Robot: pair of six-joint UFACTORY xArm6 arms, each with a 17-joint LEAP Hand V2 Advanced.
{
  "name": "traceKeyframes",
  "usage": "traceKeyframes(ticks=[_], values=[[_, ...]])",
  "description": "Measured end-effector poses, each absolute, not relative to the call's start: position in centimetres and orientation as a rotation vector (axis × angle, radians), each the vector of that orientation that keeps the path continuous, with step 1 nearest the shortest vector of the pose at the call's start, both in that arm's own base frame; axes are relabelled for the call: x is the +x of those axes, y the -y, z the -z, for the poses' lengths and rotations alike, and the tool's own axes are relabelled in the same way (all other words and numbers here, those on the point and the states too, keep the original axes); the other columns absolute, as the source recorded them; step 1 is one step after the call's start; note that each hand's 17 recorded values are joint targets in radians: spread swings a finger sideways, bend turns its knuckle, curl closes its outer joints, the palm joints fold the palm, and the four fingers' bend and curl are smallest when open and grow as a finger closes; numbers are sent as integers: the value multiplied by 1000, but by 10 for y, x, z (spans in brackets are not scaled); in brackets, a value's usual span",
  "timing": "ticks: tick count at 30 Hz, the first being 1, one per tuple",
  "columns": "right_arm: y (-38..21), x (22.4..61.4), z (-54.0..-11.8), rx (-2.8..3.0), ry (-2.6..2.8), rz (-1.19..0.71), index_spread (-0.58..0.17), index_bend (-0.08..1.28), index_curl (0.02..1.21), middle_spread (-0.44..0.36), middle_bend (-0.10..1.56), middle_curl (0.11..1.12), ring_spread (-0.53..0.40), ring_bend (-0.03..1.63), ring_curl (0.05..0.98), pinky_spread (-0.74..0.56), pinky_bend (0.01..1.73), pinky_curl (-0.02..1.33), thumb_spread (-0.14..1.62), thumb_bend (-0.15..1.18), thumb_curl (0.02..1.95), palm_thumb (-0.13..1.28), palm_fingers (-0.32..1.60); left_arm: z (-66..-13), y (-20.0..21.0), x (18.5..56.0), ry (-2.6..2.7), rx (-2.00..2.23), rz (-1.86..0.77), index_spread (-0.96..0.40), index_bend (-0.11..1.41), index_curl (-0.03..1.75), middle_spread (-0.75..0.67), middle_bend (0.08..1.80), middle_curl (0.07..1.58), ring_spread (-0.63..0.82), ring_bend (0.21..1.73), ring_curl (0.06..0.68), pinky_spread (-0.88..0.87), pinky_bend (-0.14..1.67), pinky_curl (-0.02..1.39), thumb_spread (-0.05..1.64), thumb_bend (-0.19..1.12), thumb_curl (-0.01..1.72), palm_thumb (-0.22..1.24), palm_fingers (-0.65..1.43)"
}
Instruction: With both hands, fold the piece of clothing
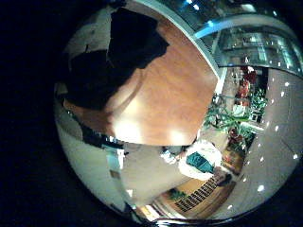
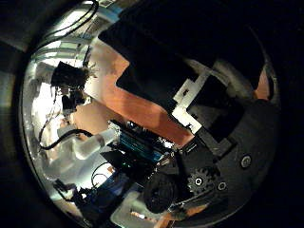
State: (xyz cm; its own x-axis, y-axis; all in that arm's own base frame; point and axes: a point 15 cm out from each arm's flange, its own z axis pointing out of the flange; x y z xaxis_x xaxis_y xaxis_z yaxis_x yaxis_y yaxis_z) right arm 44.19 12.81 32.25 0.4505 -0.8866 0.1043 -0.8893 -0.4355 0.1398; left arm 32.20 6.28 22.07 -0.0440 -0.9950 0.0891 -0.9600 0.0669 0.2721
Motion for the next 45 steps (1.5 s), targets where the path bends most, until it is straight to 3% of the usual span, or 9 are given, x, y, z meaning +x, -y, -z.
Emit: traceKeyframes(ticks=[10, 13, 16, 18, 21, 29, 35, 41, 45], values=[[-269, 466, -224, 2561, 1320, 30, -279, 1029, 927, -137, 1301, 803, -211, 1379, 729, -191, 1210, 965, 1106, -28, 768, 949, 1101, -225, -81, 291, 2076, 2018, 173, -68, 165, 335, 133, 195, 358, 182, 694, 240, 240, 420, 345, 1202, -22, 256, 103, 172], [-278, 462, -210, 2558, 1291, 38, -300, 832, 880, -146, 1201, 749, -217, 1342, 684, -276, 1150, 890, 1135, -32, 717, 874, 1005, -225, -81, 288, 2077, 2022, 170, -76, 165, 335, 124, 194, 362, 172, 695, 239, 229, 424, 346, 1197, -20, 257, 95, 176], [-271, 465, -211, 2554, 1298, 46, -326, 452, 819, -173, 980, 695, -258, 1346, 676, -399, 1246, 860, 1159, -26, 670, 828, 518, -225, -80, 289, 2078, 2019, 167, -83, 166, 335, 114, 194, 364, 167, 696, 237, 224, 424, 347, 1197, -19, 255, 87, 177], [-262, 471, -221, 2559, 1325, 37, -356, 307, 727, -180, 788, 627, -263, 1295, 641, -378, 1272, 836, 1177, -20, 644, 813, 270, -224, -79, 289, 2078, 2014, 170, -85, 165, 334, 111, 195, 366, 166, 700, 238, 221, 423, 346, 1196, -18, 255, 85, 179], [-258, 474, -248, 2600, 1360, 25, -376, 244, 622, -117, 570, 531, -207, 1167, 571, -244, 1197, 812, 1196, -17, 609, 803, 25, -225, -75, 290, 2082, 2010, 162, -87, 169, 336, 109, 194, 369, 164, 702, 237, 219, 420, 345, 1195, -16, 259, 89, 182], [-228, 456, -339, 2755, 1452, 79, -371, 191, 496, -52, 398, 425, -50, 976, 440, 94, 1051, 705, 1242, -5, 564, 837, 34, -232, -51, 297, 2115, 1987, 151, -81, 173, 343, 107, 192, 371, 161, 699, 233, 220, 418, 345, 1201, -9, 271, 139, 190], [-163, 428, -408, 2764, 1599, 18, -378, 190, 461, -82, 384, 403, -62, 962, 404, 222, 939, 638, 1285, -11, 550, 844, 148, -250, -23, 296, 2147, 1963, 171, -77, 170, 346, 114, 192, 370, 167, 697, 230, 221, 423, 345, 1211, -12, 277, 183, 192], [-71, 354, -425, 2537, 1699, 146, -384, 178, 426, -152, 369, 387, -75, 948, 385, 264, 869, 594, 1339, -28, 499, 697, 151, -280, 7, 284, 2190, 1918, 145, -64, 175, 350, 140, 186, 363, 177, 713, 232, 221, 427, 346, 1219, -15, 279, 207, 190], [-23, 321, -425, 2457, 1700, 100, -384, 174, 404, -141, 361, 380, -72, 922, 366, 285, 839, 566, 1362, -22, 466, 623, 158, -300, 22, 273, 2200, 1934, 146, -66, 177, 355, 146, 190, 361, 166, 717, 230, 223, 427, 344, 1223, -15, 282, 217, 209]])
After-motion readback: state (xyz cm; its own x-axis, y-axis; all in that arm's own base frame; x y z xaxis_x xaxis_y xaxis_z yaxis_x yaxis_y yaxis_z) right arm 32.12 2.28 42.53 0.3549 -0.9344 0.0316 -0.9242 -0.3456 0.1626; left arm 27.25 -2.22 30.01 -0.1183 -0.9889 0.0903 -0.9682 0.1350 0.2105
